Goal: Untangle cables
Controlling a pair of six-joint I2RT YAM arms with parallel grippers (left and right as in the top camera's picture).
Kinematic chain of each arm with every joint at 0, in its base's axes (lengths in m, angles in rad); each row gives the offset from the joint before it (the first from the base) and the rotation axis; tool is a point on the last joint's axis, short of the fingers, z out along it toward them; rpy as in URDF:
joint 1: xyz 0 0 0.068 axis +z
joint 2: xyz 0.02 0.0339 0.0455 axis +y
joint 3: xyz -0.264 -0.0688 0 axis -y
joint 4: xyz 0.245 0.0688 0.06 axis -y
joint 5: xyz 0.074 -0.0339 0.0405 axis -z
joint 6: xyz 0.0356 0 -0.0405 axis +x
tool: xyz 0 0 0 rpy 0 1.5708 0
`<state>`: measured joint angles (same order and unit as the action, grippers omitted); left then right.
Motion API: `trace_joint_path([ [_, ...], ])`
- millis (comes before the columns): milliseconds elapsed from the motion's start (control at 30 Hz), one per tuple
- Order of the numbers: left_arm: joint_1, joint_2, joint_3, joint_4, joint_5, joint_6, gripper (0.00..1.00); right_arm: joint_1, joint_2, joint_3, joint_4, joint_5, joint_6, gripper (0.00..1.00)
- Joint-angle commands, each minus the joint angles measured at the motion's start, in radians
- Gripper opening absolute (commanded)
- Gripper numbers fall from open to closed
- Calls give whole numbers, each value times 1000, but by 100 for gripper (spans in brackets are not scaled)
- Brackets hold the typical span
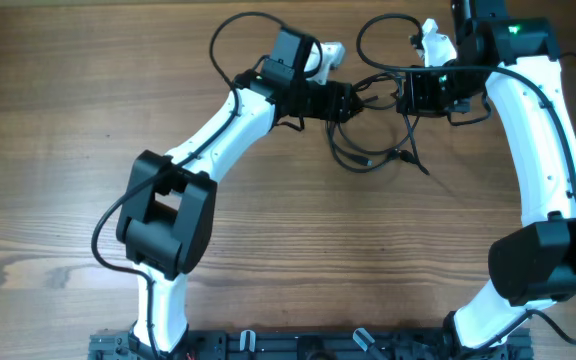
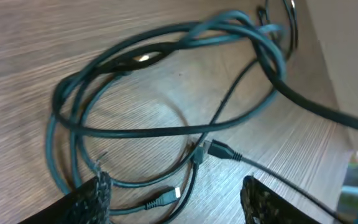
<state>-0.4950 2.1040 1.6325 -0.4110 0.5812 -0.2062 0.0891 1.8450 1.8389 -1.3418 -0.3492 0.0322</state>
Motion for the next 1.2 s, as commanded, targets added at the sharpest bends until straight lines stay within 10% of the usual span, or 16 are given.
trace_joint_path([
  [0, -43, 12, 1, 0, 32, 266, 70, -2, -35, -2, 6, 12, -5, 4],
  [233, -94, 29, 1, 5, -115, 546, 75, -2, -35, -2, 6, 12, -4, 4],
  [567, -101, 101, 1, 116, -187, 562, 74, -2, -35, -2, 5, 12, -5, 4],
  [733, -99, 103, 1, 119, -187, 562, 4, -2, -35, -2, 9, 12, -4, 4],
  [933, -97, 103, 1, 124, -190, 558, 7, -2, -35, -2, 17, -14, -6, 4],
  [1033, -98, 103, 1, 123, -190, 558, 44, -2, -35, -2, 21, -14, -7, 4],
  [1167, -98, 111, 1, 126, -190, 577, 58, -2, -35, -2, 24, -14, -6, 4],
])
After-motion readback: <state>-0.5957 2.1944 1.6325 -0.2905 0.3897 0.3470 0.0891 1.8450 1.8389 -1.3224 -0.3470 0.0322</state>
